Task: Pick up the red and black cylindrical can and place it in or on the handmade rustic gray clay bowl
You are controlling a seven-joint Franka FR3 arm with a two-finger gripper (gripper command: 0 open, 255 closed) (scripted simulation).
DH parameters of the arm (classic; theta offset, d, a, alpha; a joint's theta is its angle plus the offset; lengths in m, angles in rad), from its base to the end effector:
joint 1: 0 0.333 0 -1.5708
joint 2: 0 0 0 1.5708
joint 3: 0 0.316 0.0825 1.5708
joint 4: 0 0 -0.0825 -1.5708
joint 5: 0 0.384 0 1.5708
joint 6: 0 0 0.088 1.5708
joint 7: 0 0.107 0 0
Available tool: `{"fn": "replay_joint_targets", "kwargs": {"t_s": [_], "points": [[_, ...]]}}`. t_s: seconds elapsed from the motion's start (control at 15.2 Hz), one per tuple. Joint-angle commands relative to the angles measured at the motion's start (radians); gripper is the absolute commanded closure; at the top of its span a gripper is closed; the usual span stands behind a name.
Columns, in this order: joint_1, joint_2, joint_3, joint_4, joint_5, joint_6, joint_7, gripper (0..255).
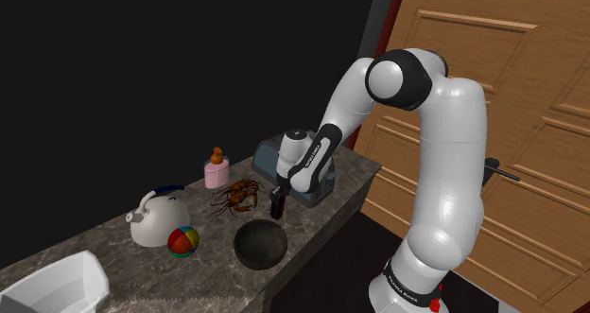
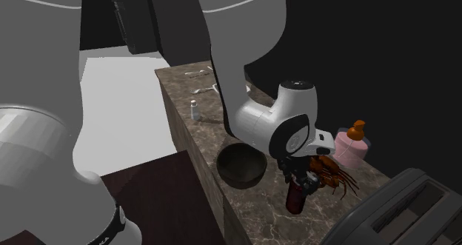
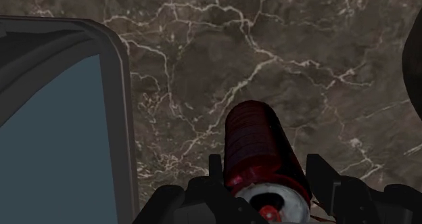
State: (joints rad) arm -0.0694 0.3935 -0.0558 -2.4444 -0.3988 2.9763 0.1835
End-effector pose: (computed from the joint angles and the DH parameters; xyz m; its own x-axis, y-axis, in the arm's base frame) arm 0.4870 -0.0359 0.1557 0.9871 0.0928 0.1301 0.0781 -0.9904 0.1142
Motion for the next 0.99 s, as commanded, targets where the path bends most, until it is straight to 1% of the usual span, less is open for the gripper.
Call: {"fn": "replay_joint_targets", "kwargs": {"t_s": [0.0, 0.26, 0.92], "points": [[0.0, 0.0, 0.0, 0.0, 0.0, 0.0, 0.0, 255], [0.0, 0.0, 0.0, 0.0, 0.0, 0.0, 0.0, 255], [-0.055, -0.151, 0.071, -0.032, 0.074, -0.121, -0.074, 255]]}}
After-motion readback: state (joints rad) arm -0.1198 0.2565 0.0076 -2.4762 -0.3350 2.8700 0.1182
